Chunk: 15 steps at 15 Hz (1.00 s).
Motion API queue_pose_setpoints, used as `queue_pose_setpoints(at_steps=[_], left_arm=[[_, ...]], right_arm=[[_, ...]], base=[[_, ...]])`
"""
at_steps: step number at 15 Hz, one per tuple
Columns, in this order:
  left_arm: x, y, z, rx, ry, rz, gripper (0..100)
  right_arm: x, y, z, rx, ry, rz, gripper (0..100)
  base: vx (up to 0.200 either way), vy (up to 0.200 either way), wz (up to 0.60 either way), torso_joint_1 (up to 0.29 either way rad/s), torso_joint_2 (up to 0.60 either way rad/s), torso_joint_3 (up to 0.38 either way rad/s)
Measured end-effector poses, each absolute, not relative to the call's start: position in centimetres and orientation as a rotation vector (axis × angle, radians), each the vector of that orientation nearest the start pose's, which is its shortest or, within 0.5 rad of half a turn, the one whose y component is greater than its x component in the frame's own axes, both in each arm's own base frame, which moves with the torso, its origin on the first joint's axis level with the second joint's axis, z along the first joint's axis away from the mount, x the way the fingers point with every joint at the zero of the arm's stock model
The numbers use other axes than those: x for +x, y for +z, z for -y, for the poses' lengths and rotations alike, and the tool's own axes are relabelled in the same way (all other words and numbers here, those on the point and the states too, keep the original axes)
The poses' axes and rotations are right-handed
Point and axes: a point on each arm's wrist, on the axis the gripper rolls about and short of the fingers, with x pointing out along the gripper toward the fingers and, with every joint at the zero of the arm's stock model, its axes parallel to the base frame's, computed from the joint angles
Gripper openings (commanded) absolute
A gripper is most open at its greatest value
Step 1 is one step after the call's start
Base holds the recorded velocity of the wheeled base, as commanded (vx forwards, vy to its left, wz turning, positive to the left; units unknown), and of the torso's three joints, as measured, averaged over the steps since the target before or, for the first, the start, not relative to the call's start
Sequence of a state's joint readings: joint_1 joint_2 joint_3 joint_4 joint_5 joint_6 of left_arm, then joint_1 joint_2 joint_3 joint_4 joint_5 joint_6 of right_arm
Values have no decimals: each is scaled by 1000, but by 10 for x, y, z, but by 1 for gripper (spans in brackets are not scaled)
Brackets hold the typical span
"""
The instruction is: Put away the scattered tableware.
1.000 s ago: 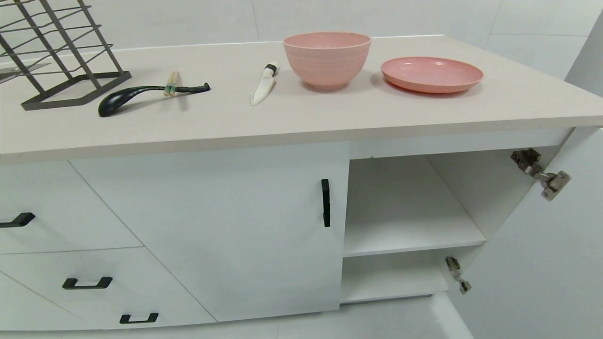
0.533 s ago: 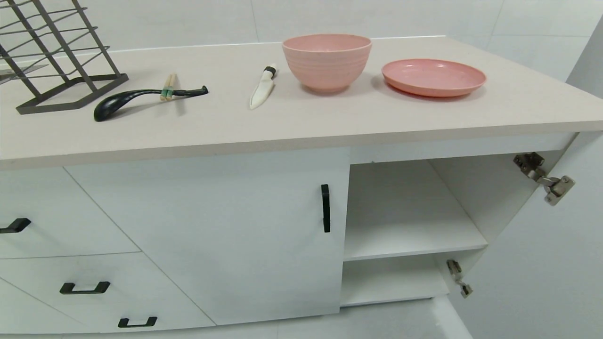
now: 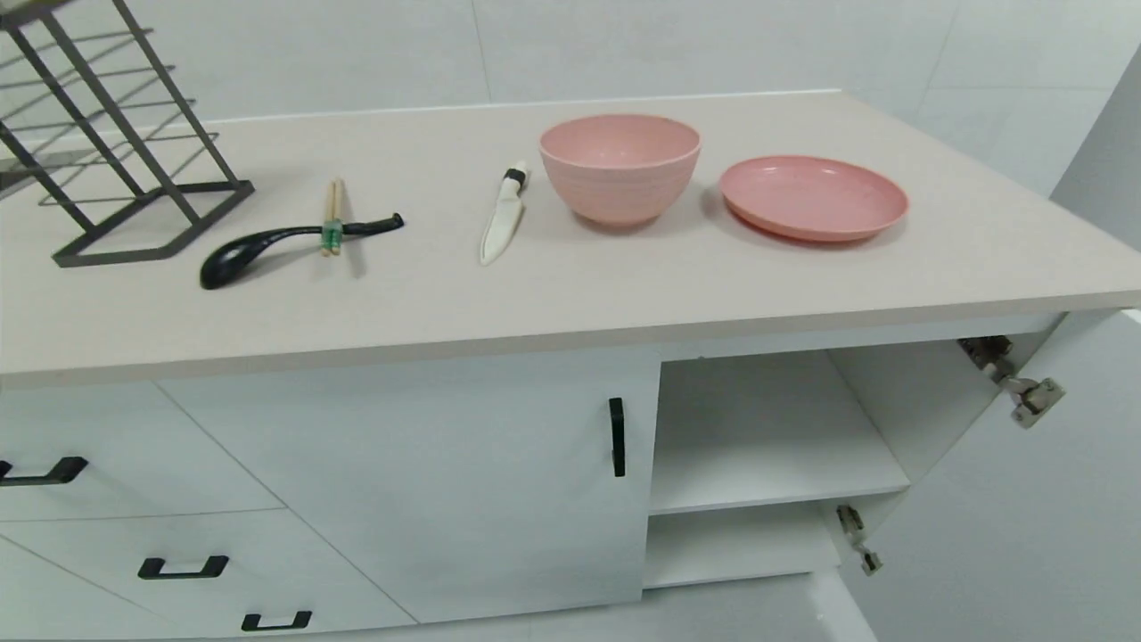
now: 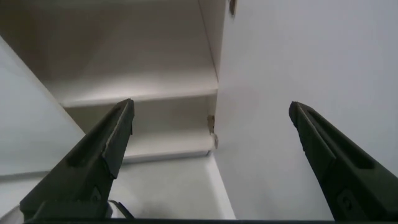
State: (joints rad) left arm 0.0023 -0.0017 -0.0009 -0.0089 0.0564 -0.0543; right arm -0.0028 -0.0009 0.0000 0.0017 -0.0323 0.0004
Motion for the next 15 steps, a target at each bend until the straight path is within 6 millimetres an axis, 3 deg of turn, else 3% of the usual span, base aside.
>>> queue_pose_setpoints(at_steps=[7, 15], left_arm=[[-23, 76, -1, -55, 61, 12, 100], [-23, 76, -1, -54, 60, 11, 100]], right_arm=[[-23, 75, 1, 3, -35, -1, 100], [-23, 75, 1, 3, -36, -1, 100]], base=[[0, 0, 0, 179, -497, -215], [0, 0, 0, 332, -499, -240]])
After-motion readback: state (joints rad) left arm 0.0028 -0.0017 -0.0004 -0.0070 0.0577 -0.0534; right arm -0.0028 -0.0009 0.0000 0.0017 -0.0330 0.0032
